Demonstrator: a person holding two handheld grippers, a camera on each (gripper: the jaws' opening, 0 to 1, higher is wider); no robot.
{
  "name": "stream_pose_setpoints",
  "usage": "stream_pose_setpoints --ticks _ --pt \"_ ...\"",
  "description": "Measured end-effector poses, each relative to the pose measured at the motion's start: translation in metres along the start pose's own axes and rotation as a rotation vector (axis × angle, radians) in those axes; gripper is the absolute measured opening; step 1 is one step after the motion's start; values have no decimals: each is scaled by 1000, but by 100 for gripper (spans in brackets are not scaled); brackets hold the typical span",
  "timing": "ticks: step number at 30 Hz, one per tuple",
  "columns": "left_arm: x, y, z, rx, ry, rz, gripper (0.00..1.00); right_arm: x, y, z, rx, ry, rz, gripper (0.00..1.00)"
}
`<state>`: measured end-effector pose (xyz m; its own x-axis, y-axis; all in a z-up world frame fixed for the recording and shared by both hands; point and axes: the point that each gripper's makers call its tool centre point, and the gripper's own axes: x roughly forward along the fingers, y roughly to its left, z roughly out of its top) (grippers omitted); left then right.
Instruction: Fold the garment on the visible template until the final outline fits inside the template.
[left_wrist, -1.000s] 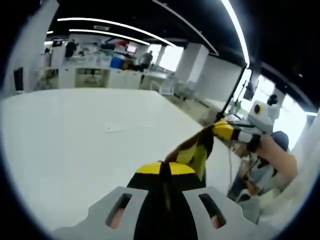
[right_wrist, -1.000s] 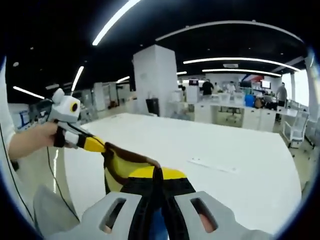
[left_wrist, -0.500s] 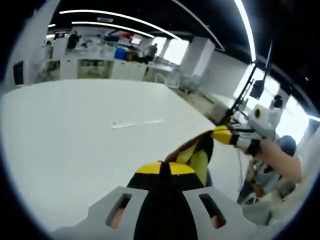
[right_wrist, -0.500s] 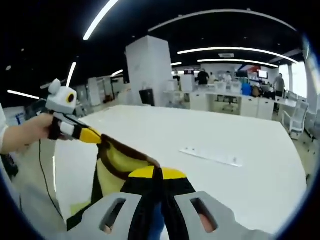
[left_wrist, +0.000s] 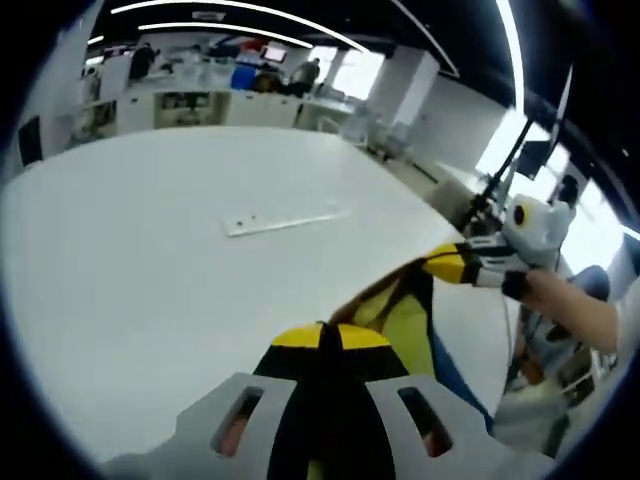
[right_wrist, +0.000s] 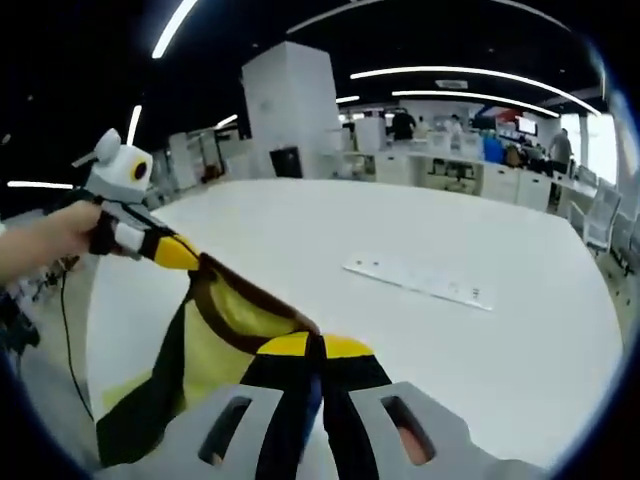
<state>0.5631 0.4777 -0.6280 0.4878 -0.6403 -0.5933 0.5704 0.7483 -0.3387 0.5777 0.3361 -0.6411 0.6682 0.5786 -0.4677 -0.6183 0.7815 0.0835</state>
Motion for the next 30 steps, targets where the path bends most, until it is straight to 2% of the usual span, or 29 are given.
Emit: stream_pose_setpoints --ticks 6,8,11,19,25,30 --pt "18 15 -6 -4 38 14 0 18 -12 -10 51 31 -8 3" --pt "23 19 -8 3 53 18 0 21 -15 -16 -14 85 -24 3" --pt "30 26 -11 3 72 26 0 27 -14 -13 -77 100 -16 3" --pt "48 47 -19 -22 119 34 0 54 -25 -17 -74 135 -3 3" --pt "65 67 -22 -105 144 35 0 74 -33 -28 -39 170 -4 3" --pt "77 77 -24 -141 167 40 0 85 -38 -37 -34 198 -11 3"
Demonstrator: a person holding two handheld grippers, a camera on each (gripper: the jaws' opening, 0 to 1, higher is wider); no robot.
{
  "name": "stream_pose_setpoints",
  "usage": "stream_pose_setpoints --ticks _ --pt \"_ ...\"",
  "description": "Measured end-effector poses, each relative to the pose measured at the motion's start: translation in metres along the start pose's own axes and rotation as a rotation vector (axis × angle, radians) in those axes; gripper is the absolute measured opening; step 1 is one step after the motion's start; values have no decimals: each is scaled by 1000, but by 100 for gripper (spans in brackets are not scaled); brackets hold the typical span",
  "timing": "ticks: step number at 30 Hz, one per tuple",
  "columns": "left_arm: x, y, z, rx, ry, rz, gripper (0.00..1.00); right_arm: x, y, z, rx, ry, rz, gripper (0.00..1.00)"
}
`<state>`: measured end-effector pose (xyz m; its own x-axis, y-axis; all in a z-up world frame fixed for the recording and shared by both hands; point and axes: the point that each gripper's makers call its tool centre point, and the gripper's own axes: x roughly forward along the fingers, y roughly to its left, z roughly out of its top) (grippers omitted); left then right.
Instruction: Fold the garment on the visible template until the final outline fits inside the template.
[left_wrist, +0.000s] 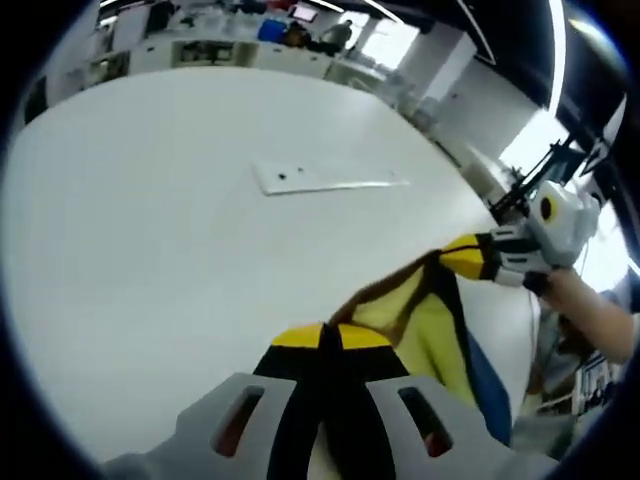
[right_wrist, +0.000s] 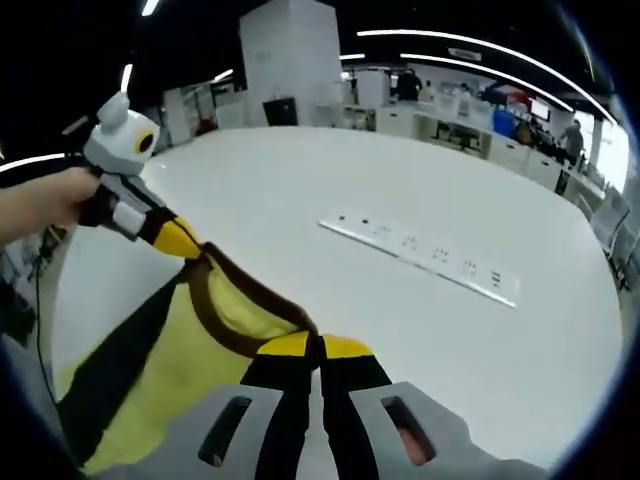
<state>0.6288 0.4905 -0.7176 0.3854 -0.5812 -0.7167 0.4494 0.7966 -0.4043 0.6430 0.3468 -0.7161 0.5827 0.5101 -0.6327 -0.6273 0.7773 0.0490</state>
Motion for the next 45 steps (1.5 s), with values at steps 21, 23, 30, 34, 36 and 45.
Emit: stream_pose_setpoints --ticks 21,23,30,34,36,45 --pt "29 16 -4 -78 47 7 0 28 -14 -18 -40 56 -24 3" --pt "30 17 -4 -80 48 7 0 30 -15 -19 -47 57 -25 3" --pt "33 17 -7 -98 41 14 1 32 -17 -22 -65 69 -28 3" --pt "33 18 -6 -84 36 13 1 33 -17 -22 -80 67 -24 4" --pt "33 18 -6 -76 33 13 1 33 -18 -22 -82 66 -21 4" --pt "25 17 -2 -56 19 15 3 29 -23 -17 -38 48 -40 11"
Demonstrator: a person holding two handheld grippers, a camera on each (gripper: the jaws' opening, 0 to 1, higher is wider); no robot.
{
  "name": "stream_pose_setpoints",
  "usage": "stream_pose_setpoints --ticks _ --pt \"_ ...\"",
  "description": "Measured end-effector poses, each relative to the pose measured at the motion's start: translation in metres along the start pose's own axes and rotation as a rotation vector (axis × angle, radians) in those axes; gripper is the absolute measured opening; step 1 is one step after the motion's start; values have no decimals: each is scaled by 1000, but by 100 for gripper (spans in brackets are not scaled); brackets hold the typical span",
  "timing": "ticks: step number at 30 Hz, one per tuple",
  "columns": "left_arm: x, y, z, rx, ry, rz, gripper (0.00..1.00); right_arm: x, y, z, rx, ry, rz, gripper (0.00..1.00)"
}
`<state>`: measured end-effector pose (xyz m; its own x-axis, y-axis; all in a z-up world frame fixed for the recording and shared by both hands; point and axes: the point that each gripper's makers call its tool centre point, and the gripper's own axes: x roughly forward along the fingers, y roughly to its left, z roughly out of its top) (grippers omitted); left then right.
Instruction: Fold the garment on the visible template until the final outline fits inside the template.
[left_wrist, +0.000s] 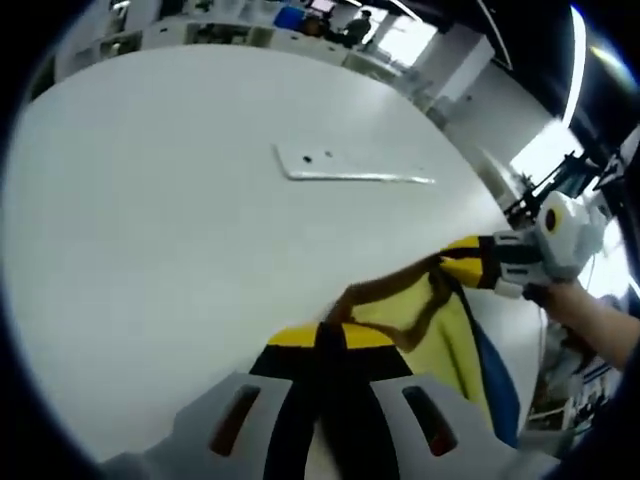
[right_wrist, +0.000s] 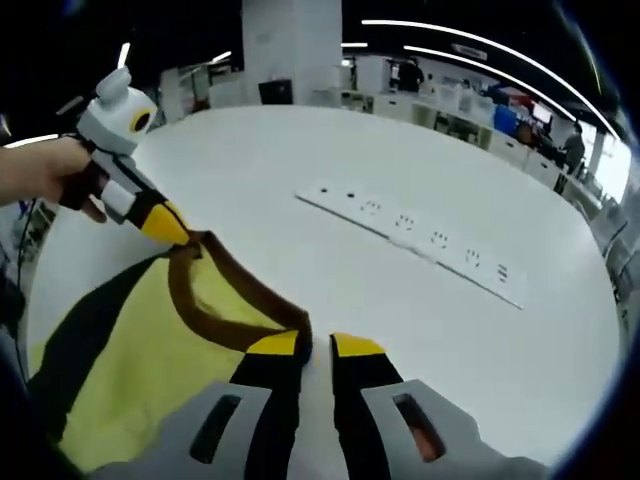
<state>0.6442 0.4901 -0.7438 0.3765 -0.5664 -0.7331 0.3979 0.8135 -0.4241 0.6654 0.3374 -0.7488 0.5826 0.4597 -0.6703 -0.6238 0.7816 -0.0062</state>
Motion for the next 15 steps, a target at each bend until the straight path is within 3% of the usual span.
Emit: stream_pose_setpoints --ticks 11,15 --pt "-9 -6 -2 2 -6 -6 4 -18 -6 11 11 -43 -13 14" --pt "-14 -9 -1 -2 -13 -12 5 -27 -4 18 56 -85 -3 18"
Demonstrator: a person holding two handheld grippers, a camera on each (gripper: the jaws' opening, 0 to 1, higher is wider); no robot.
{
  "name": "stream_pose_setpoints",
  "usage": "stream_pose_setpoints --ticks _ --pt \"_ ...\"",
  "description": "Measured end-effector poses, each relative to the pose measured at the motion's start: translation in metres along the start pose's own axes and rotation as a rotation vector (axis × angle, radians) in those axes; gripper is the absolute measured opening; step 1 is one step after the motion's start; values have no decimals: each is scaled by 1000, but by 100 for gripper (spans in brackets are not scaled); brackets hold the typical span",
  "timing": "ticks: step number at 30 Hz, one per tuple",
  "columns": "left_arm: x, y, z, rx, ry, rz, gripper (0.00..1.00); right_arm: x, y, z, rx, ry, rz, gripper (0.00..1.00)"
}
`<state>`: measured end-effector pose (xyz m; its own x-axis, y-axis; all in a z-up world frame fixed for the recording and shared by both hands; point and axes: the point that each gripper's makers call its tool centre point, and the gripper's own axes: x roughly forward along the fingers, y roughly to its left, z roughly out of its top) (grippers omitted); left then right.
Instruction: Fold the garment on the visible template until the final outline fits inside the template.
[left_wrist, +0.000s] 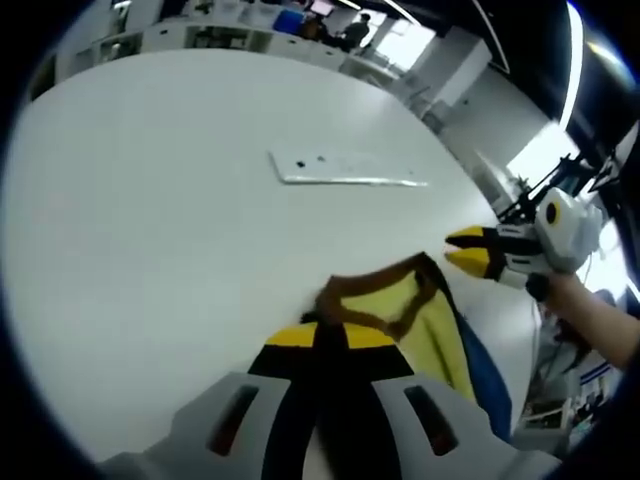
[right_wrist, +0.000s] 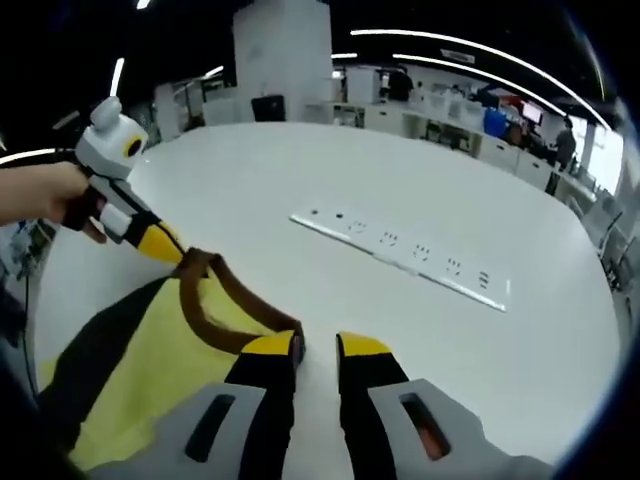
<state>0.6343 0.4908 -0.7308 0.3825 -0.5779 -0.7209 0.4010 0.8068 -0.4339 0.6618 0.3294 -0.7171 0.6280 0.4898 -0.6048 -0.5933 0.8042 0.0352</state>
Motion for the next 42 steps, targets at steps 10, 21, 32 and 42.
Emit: stream_pose_setpoints --ticks 10,21,32,42 --pt "-17 -10 -6 -2 -17 -11 9 -17 12 5 17 -32 20 30" --pt "-38 -17 -17 -4 -40 -16 17 -42 31 2 37 -45 64 42" --pt "-57 -35 -23 38 -59 -29 33 -71 43 4 42 -80 70 52" --pt "-78 -53 -32 48 -90 -44 40 -109 59 0 58 -123 63 61"
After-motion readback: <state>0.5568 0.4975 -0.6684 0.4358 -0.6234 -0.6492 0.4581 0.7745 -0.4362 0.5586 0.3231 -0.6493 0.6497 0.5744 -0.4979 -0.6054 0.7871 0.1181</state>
